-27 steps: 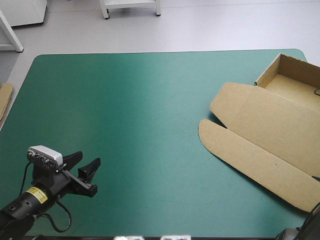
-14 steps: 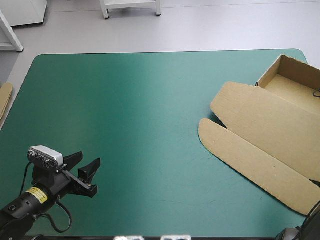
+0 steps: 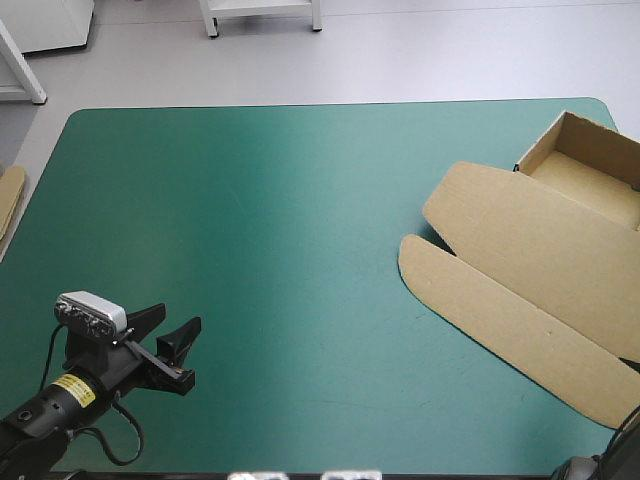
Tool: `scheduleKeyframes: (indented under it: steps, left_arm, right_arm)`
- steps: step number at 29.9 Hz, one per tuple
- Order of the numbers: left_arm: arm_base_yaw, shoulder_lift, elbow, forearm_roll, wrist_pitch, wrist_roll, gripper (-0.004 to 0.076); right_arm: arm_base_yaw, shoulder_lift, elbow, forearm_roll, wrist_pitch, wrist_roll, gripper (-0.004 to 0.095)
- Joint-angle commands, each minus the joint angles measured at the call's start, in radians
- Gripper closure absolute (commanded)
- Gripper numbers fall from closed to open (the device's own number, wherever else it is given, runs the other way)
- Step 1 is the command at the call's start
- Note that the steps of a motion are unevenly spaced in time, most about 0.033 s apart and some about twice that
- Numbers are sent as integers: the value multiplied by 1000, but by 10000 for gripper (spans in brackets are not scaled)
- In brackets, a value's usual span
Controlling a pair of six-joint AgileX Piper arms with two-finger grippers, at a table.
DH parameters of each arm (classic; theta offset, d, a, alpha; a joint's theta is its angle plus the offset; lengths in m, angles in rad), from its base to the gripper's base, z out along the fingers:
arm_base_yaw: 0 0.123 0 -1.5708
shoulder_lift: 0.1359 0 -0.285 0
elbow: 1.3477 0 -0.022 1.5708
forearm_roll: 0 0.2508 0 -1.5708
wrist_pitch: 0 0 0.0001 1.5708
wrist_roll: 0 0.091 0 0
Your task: Fold the box
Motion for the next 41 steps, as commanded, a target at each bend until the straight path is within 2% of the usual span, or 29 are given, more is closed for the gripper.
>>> scheduleKeyframes:
  steps: [1,4,10,15,20,26,31,35,41]
  left_arm:
    - [-9,5,-25,-17,-69,-2,304]
    - [-9,5,-25,-17,-69,3,304]
    - [-9,5,-25,-12,-69,32,304]
    - [-9,5,-25,-12,-79,41,304]
    - [-9,5,-25,-14,-81,52,304]
    - [-9,5,-25,-14,-89,61,304]
    - [-9,5,-25,-14,-99,81,304]
    - [-9,5,-25,-14,-99,84,304]
    - [-9,5,-21,-14,-99,88,304]
  right_arm:
    - [-5,-108,-30,15,5,-4,170]
    - [-5,-153,-30,143,7,-43,173]
    - [4,-277,-28,321,9,-96,250]
    - [93,-437,73,473,9,-177,256]
    - [320,-623,266,469,-11,-206,268]
    - [586,-880,497,457,-161,-238,460]
    - [760,-1090,717,461,-279,-241,475]
    - [814,-1248,917,459,-358,-251,475]
    - [820,-1456,1213,481,-500,-371,475]
